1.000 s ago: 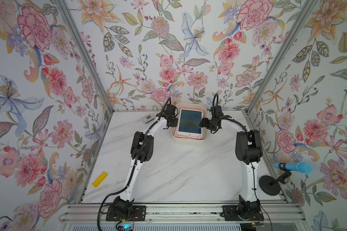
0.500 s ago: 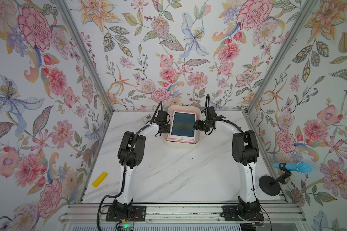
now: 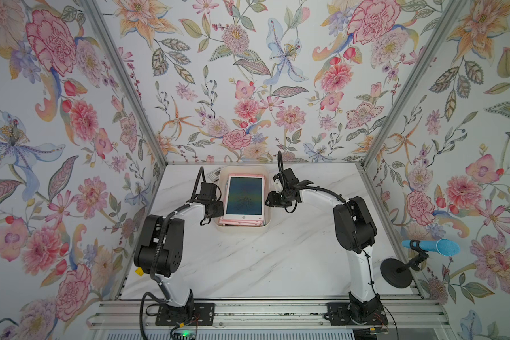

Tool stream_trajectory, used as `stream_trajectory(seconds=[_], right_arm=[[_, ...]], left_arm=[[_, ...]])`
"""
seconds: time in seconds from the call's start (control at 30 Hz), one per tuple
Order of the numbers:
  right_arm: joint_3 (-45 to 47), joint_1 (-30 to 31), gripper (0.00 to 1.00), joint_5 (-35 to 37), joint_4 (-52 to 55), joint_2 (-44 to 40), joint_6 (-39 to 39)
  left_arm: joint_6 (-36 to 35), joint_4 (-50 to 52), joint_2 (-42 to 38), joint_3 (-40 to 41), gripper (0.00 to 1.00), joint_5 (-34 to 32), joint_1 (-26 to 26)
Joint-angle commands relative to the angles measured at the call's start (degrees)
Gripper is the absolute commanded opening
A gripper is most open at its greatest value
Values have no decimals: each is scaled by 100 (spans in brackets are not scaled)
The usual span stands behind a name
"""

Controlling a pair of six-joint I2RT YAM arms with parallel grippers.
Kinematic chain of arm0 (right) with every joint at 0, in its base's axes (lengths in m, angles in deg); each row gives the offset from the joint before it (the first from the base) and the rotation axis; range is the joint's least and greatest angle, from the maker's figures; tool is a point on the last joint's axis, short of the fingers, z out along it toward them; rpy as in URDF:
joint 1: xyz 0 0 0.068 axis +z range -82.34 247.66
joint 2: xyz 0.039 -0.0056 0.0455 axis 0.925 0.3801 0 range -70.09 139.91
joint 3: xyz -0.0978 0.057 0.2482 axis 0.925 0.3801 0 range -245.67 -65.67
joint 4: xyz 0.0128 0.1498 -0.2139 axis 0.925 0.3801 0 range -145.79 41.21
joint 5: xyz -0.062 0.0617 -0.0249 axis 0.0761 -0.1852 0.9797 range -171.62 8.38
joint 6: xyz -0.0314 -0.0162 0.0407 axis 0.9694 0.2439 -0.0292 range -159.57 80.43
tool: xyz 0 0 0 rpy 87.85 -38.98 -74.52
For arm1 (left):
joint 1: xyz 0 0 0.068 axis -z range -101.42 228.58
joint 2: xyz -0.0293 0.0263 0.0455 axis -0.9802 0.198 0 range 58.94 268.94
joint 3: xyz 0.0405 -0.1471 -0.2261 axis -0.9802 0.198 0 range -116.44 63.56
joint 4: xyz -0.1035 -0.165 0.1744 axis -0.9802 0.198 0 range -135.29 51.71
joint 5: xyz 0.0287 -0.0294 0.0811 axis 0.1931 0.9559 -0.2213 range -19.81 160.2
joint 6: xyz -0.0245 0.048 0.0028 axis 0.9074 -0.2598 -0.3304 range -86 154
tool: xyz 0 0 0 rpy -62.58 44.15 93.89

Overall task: Take out the writing tablet from the storage box
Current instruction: Move the storage box to the center of the board.

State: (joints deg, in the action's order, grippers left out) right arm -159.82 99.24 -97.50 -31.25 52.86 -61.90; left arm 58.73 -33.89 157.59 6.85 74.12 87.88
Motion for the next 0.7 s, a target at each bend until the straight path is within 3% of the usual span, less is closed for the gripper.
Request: stream_trajectory(seconds=[0.0,0.27,0.4,0.53,0.67], right_arm=[[29,124,50,59,65,-286,-169],[-266,400,55,-103,69,-170,-340],[-602,506,55,-188,142,18,-350],[-1193,707,56,-245,371,385,-330],[-1720,815,57,-284,550,751,-281]], left_arm=[[146,240,-397,499,11,-389,-282],[575,65,-1684,1537,7,-641,-1067],[828,138,-2040,1703,10,-895,-1261],[1118,-66,-2594,2092,17,-731,-1620],[1201,2,-2969,2250,16,-919,-1794]])
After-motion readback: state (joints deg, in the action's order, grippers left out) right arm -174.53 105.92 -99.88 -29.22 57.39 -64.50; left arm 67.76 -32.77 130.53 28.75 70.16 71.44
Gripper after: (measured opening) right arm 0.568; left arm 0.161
